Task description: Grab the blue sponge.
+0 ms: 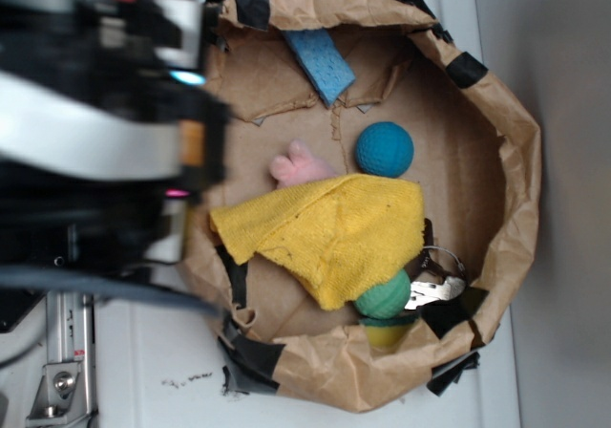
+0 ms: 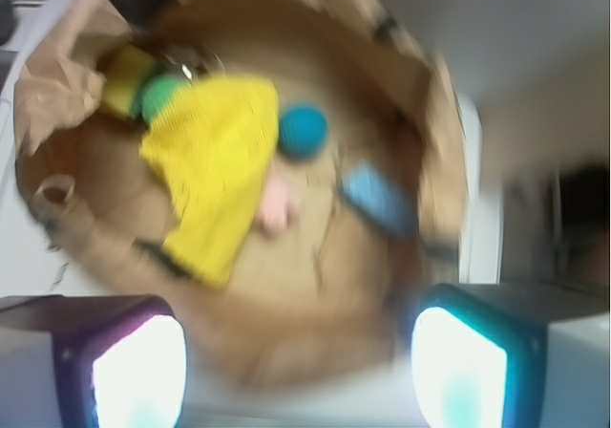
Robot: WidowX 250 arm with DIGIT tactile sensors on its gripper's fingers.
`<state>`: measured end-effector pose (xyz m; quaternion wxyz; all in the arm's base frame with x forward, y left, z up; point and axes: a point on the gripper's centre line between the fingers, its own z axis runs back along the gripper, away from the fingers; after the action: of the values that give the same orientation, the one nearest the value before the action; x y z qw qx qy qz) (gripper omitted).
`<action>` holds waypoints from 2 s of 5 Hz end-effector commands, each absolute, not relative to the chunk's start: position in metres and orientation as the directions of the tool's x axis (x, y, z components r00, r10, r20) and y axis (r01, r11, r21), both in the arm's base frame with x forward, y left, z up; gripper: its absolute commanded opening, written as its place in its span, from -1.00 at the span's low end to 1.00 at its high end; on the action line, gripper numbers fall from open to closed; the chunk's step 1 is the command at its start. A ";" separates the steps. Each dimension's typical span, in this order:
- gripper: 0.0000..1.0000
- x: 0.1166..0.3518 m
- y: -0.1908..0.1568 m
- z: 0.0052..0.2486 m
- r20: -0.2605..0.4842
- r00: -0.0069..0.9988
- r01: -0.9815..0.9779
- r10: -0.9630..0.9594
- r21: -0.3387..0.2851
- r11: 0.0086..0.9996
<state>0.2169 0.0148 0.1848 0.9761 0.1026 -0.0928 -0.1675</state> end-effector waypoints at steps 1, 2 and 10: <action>1.00 0.264 0.037 0.127 0.147 0.772 0.606 -0.619 0.124 0.786; 1.00 0.263 0.031 0.102 0.079 0.667 0.722 -0.740 0.173 0.670; 1.00 0.272 0.103 0.027 -0.169 0.678 0.735 -0.715 0.127 0.667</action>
<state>0.2694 0.1023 0.0205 0.9066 0.0768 0.0665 -0.4095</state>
